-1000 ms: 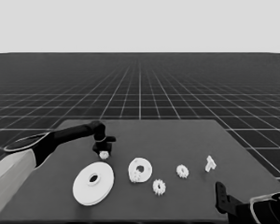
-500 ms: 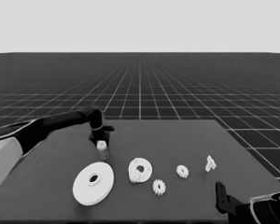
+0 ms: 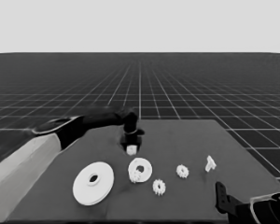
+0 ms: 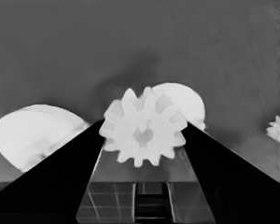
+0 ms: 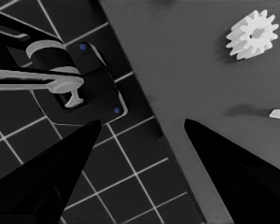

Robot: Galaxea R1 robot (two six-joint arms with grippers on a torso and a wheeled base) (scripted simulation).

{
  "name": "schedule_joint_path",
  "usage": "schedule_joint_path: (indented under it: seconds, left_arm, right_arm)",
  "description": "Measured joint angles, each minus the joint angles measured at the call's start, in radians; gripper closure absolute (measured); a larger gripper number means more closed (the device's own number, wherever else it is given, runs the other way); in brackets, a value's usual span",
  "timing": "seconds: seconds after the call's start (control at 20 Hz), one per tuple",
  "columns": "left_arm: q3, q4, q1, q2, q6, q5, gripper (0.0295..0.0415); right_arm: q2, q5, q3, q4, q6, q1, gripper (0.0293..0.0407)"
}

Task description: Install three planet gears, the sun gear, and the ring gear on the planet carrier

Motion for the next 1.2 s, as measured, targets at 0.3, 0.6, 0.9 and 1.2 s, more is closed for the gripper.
schedule_joint_path:
  seconds: [0.3, 0.6, 0.9, 1.2]
  left_arm:
    - [-0.061, 0.001, 0.001, 0.067, -0.008, 0.002, 0.0398]
    - [-0.179, 0.119, 0.132, 0.109, 0.055, -0.069, 0.0398]
    - [-0.187, 0.124, 0.143, 0.11, 0.059, -0.073, 0.0339]
    - [-0.188, 0.124, 0.143, 0.11, 0.059, -0.073, 0.0326]
  right_arm:
    - [0.0, 0.0, 0.0, 0.0, 0.0, 0.0, 0.0315]
    - [0.0, 0.0, 0.0, 0.0, 0.0, 0.0, 0.0315]
    - [0.0, 0.0, 0.0, 0.0, 0.0, 0.0, 0.0315]
    - [0.0, 0.0, 0.0, 0.0, 0.0, 0.0, 0.0315]
